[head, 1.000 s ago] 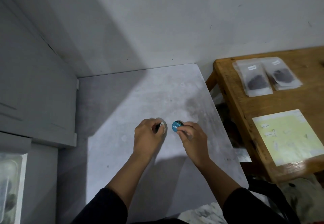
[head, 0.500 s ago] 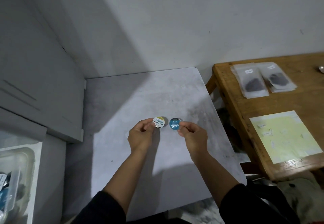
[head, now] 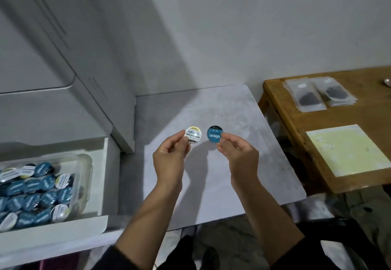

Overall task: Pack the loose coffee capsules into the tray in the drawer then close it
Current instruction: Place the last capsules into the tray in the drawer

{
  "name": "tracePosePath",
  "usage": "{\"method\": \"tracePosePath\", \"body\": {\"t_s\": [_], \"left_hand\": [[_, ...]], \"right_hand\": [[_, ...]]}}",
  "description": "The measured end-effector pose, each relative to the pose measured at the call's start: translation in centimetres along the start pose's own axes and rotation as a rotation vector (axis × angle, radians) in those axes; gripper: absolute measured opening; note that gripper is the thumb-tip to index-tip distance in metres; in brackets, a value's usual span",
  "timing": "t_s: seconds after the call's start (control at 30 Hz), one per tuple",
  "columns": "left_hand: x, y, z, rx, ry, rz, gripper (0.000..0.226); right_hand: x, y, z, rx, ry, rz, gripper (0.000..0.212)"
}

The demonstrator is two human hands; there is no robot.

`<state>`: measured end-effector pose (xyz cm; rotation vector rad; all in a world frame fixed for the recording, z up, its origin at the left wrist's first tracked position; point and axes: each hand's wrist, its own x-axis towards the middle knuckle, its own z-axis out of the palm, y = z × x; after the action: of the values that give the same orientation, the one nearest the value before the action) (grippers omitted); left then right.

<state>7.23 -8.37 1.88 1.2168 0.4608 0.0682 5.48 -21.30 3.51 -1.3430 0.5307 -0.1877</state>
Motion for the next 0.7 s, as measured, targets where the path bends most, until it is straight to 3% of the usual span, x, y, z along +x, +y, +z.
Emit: {"method": "tracePosePath", "body": {"t_s": [0.2,0.4,0.7], "left_hand": [[-1.5,4.1,-4.0,-0.013,-0.025,0.101,0.017],[0.3,10.0,-12.3,0.066,-0.052,0.172,0.021],[5.8,15.3,-28.2,0.208,-0.083,0.074,0.016]], "right_hand": [[-4.4,-1.2,3.7,0.141,-0.070,0.008,0.020],[-8.3,-1.6,11.5,0.143,-0.109,-0.032,0.020],[-15.0,3.1,24.7,0.111,-0.108,-0.028,0.014]]}}
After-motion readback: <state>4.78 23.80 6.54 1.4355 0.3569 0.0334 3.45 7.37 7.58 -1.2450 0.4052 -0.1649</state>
